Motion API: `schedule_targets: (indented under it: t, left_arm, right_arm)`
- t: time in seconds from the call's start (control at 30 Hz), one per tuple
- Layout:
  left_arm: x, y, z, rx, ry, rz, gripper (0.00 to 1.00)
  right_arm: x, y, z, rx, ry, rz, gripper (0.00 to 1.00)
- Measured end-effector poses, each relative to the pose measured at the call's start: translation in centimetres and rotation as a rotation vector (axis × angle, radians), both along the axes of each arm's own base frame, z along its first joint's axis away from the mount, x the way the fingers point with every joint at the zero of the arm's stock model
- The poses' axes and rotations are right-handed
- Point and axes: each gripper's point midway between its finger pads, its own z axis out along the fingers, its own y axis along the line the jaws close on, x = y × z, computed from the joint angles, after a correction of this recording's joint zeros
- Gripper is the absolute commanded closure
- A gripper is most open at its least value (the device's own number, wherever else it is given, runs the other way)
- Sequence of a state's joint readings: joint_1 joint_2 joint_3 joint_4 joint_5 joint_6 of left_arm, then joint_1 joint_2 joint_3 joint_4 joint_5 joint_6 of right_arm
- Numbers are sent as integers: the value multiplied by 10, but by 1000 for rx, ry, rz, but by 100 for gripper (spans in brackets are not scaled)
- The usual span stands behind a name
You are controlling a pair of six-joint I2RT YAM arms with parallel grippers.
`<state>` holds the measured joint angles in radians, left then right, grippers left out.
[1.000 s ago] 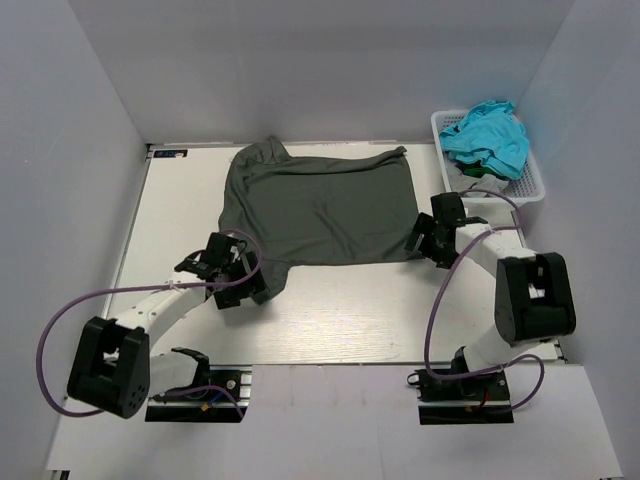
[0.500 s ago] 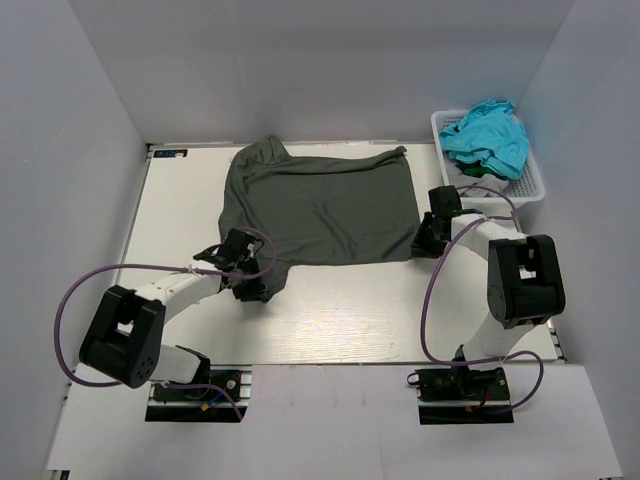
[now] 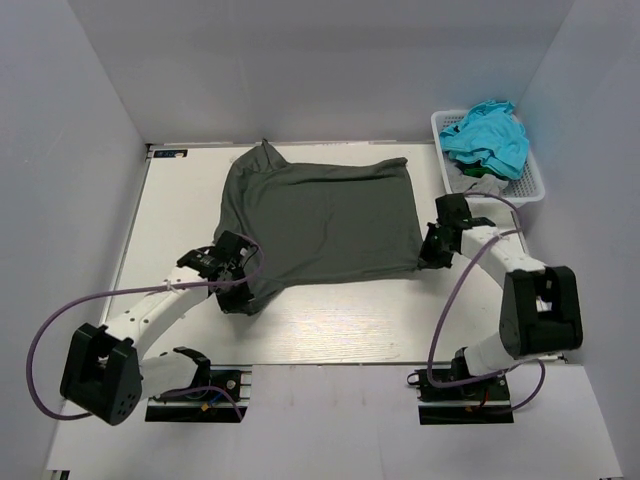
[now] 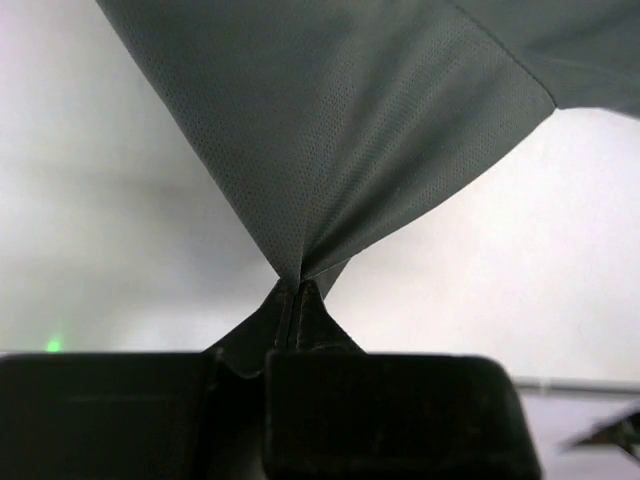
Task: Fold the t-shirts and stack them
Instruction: Grap the side of the flattened tshirt closest away from the robot with both arms
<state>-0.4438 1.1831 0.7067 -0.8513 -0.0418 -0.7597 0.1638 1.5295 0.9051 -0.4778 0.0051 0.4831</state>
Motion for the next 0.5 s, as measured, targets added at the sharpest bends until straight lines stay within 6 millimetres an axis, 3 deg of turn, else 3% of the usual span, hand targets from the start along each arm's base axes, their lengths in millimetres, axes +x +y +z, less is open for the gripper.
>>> schedule_targets:
  t: [0.13, 0.3, 0.4, 0.5]
  left_arm:
    - [-32, -1, 6, -14, 120, 10, 100]
    - [-65, 4, 9, -6, 237, 23, 100]
    - [-68, 4, 14, -3, 257, 20, 100]
    - [-51, -1, 26, 2, 229, 0, 100]
  right_arm:
    - [-27, -5, 13, -11, 23, 7, 100]
    - [-68, -13, 12, -30, 94, 19, 100]
    - [-84, -14, 6, -29, 151, 28, 100]
    - [-85, -10, 2, -9, 176, 50, 100]
